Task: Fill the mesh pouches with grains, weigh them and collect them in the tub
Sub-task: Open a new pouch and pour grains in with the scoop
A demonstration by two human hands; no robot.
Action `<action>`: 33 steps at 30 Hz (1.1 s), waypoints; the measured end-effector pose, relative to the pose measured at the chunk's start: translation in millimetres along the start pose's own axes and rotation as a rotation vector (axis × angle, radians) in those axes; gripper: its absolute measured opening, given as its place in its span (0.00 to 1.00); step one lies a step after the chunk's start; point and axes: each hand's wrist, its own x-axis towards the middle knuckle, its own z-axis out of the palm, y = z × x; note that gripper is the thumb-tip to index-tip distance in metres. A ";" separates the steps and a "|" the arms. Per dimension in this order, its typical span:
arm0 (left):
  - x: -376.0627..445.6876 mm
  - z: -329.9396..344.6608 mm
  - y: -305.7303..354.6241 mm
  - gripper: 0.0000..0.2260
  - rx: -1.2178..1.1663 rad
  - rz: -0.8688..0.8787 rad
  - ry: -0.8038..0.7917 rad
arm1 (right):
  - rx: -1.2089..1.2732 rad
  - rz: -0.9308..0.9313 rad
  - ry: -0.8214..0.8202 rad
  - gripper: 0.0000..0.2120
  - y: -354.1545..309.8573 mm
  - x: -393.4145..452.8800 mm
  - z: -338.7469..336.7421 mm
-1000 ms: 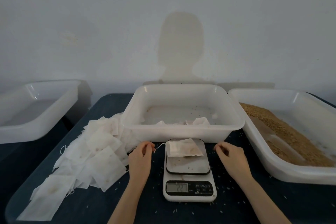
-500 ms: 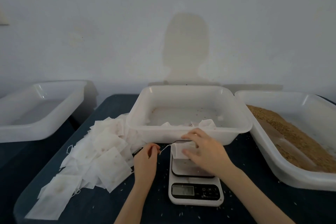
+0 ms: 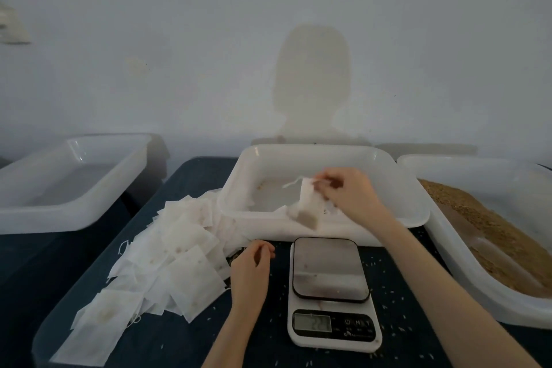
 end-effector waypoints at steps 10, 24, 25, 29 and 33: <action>-2.5 -2.1 2.9 0.12 0.030 -0.017 -0.012 | -0.410 0.192 -0.181 0.08 39.8 45.1 32.4; -6.8 -11.0 6.6 0.05 0.396 0.147 0.064 | -0.451 0.085 -0.338 0.12 32.2 37.4 33.5; -6.4 -14.2 8.6 0.04 0.411 0.154 0.095 | -0.433 0.030 -0.312 0.12 25.9 32.2 34.5; -3.7 -40.6 10.5 0.03 0.647 0.185 0.160 | -0.419 -0.154 -0.311 0.10 4.6 8.9 40.8; -6.3 -80.8 -1.7 0.12 0.978 0.057 -0.040 | -0.359 -0.202 -0.362 0.10 -9.1 -18.5 49.4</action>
